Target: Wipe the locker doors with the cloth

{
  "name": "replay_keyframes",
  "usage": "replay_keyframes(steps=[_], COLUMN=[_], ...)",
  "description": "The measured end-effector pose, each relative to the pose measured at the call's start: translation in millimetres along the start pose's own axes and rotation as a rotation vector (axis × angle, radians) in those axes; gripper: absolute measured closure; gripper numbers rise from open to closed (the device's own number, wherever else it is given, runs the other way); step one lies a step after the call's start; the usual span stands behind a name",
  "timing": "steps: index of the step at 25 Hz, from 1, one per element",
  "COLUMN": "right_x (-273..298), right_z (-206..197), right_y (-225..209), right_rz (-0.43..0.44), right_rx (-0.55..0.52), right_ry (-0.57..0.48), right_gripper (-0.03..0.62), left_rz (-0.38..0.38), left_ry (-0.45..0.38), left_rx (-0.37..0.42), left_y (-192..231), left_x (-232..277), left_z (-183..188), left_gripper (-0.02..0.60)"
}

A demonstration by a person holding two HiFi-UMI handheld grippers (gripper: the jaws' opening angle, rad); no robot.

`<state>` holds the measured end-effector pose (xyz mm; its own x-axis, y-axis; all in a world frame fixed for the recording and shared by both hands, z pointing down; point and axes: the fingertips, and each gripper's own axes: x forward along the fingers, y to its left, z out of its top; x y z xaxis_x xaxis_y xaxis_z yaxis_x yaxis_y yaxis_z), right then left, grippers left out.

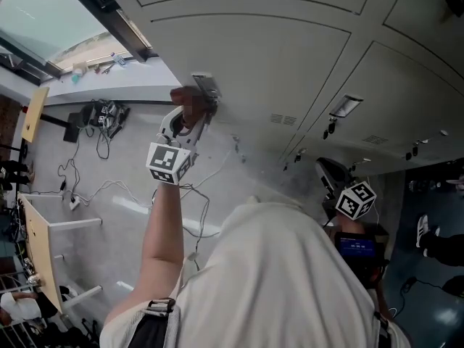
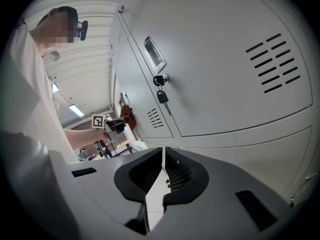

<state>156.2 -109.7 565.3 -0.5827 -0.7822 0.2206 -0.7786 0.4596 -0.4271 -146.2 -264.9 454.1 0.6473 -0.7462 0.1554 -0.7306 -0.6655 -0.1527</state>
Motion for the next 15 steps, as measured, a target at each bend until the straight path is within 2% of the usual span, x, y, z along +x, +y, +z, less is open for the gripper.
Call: replay_keyframes(steps=[2,6,7,12,15], right_x=[1,3,3,1,0], right_z=[-2,-3,-4,-6,-5], right_y=[2,7,6,5,6], right_rz=[-0.003,0.001,0.001,0.006,0.009], right_rx=[0.006,0.011,0.013,0.02,0.019], right_ry=[-0.001,-0.004,-0.004,-0.002,0.003], right_gripper=[0.565,0.565,0.565,0.565,0.565], left_rz=[-0.002,0.073,0.082,0.12,0.083], left_ry=[0.011,0.052,0.058,0.069,0.086], left_rx=[0.088,0.25,0.251,0.094,0.022], left_y=[2,3,0,-6,-19], left_x=[-2,-7,-5,0,3], left_z=[15,29,27,-4,-20], left_gripper=[0.464,0.464,0.464,0.468,0.469])
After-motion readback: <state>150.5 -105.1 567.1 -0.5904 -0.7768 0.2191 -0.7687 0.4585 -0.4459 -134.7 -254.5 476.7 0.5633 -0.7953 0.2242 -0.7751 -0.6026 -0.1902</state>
